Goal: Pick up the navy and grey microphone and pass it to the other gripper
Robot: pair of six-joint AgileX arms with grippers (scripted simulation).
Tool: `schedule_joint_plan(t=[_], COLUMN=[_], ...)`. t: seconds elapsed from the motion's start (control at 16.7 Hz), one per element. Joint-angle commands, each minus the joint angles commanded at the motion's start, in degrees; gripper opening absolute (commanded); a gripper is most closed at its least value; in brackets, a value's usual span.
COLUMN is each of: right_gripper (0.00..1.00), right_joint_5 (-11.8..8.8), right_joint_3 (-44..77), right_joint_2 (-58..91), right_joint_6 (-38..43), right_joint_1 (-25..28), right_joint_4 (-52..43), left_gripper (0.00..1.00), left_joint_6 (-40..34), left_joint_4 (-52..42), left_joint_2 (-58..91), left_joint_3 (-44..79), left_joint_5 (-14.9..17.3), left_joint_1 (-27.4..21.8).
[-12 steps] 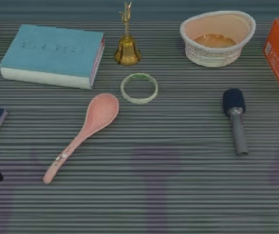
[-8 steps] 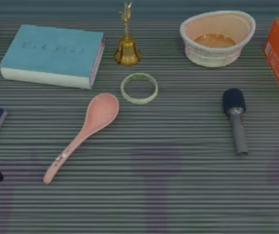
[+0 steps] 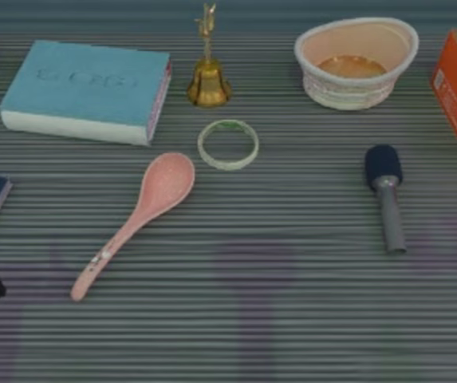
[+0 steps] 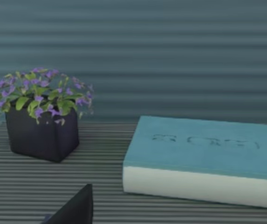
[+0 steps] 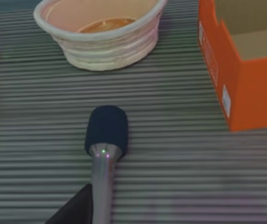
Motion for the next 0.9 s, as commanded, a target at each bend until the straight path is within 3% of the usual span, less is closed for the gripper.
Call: schedule_joint_plan(t=[0.6,0.9], right_gripper=[1.00,1.00], right_joint_5=[4.59,5.62], right_joint_3=[40.56,53.87], right_joint_2=[56.06,74.33], right_joint_6=[12.74,16.77], right_joint_1=[11.40,15.56], right_joint_4=[-29.62,-38.89], left_gripper=[1.00,1.00], left_joint_6=[0.00,0.00], left_joint_4=[0.00,0.00], left_joint_2=[0.00,0.00], left_joint_3=[0.00,0.00], left_joint_5=[0.00,0.00], left_joint_1=[0.00,0.00])
